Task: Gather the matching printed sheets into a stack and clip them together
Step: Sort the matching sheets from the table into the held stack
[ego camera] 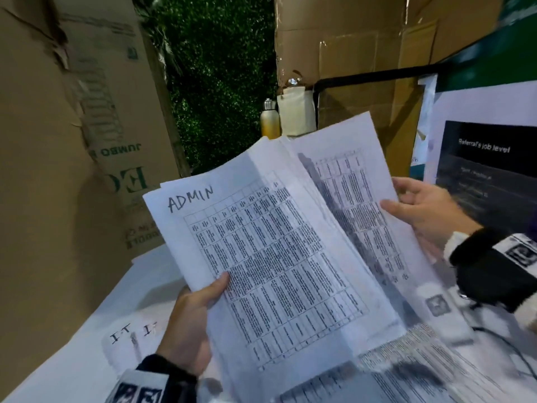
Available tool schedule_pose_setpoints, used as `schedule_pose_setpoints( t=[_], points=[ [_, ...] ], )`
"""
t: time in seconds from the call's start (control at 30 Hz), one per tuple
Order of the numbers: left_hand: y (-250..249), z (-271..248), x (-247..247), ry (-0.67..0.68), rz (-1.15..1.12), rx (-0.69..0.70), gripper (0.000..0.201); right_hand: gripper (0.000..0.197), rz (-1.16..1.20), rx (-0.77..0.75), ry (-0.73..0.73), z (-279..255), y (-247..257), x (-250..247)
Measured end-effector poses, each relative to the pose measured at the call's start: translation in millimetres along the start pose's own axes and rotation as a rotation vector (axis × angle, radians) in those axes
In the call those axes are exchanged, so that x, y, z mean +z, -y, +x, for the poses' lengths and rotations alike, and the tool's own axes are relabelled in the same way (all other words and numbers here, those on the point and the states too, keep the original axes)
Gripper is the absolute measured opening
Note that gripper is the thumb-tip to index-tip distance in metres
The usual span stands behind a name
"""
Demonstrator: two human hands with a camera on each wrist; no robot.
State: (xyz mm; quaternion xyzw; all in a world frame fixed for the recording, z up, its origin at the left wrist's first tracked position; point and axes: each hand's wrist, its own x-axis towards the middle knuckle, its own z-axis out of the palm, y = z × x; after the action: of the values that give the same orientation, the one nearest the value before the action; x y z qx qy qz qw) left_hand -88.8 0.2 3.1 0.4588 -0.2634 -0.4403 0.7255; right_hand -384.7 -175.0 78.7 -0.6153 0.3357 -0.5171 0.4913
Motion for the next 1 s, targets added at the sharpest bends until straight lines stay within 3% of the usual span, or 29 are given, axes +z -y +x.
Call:
schedule_pose_setpoints(
  t=[0.2, 0.27, 0.33, 0.4, 0.57, 0.67, 0.77, 0.87, 0.93, 1.0],
  points=[
    [-4.1, -0.7, 31.2, 0.115, 0.011, 0.023, 0.020, 0.023, 0.222, 0.128, 0.099, -27.1, -14.5, 41.0],
    [-5.9, -1.1, 32.4, 0.099, 0.034, 0.051, 0.016, 0.017, 0.230, 0.169, 0.117, -30.8, -13.9, 45.9],
    [-6.3, -0.2, 32.3, 0.040, 0.104, 0.160, 0.017, 0.030, 0.245, 0.192, 0.155, -33.7, -11.5, 47.5],
    [-8.1, -1.3, 33.9, -0.019, 0.218, 0.299, 0.020, 0.044, 0.220, 0.149, 0.215, -36.2, -8.3, 49.7],
    [-20.5, -12.8, 39.7, -0.022, 0.415, 0.577, 0.038, 0.035, 0.107, -0.144, 0.115, -37.3, -5.9, 65.7],
    [-26.9, -13.1, 36.1, -0.057, 0.449, 0.694, 0.054, 0.024, 0.226, -0.210, 0.099, -38.8, -6.3, 74.0],
    [-27.2, -9.2, 25.8, -0.065, 0.387, 0.669, 0.089, 0.021, 0.280, -0.224, 0.112, -43.3, -11.6, 80.8],
    [-27.4, -5.2, 12.9, -0.031, 0.204, 0.500, 0.104, 0.026, 0.299, -0.161, 0.128, -47.0, -16.9, 83.3],
    [-30.0, -2.6, 4.0, 0.014, 0.149, 0.437, 0.091, 0.033, 0.311, -0.107, 0.199, -48.8, -17.7, 83.2],
    [-34.5, 0.9, -2.0, 0.035, 0.195, 0.436, 0.055, 0.052, 0.304, -0.064, 0.261, -48.6, -20.4, 82.3]
  ],
)
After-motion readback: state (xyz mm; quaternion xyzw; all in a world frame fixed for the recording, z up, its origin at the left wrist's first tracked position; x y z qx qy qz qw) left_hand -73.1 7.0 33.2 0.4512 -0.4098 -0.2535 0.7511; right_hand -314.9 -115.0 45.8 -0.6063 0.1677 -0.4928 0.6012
